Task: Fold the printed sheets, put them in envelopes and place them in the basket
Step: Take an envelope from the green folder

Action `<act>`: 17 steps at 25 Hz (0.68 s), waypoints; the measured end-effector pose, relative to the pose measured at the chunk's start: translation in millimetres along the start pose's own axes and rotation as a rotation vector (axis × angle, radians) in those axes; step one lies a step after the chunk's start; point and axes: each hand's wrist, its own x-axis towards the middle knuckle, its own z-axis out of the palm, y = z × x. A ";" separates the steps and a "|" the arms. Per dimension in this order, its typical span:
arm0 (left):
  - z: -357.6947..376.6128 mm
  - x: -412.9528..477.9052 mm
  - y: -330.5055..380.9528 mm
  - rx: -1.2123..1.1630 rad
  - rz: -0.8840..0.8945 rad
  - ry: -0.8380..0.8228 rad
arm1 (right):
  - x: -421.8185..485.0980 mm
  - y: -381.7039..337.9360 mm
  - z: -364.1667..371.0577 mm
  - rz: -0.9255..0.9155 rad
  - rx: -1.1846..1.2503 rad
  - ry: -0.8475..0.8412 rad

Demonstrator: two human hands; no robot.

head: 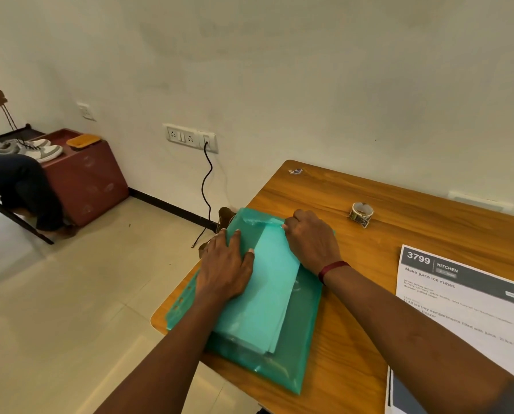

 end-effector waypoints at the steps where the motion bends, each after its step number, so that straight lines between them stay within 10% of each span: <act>1: 0.0 0.2 -0.1 0.001 0.000 0.002 | 0.4 -1.0 0.3 0.002 0.002 0.014; 11: 0.8 0.5 -0.6 -0.036 0.041 0.047 | 25.0 26.3 -7.2 0.285 0.220 0.045; 17: 0.4 0.0 -0.6 -0.103 0.046 0.095 | 32.4 41.6 4.5 0.340 0.388 -0.254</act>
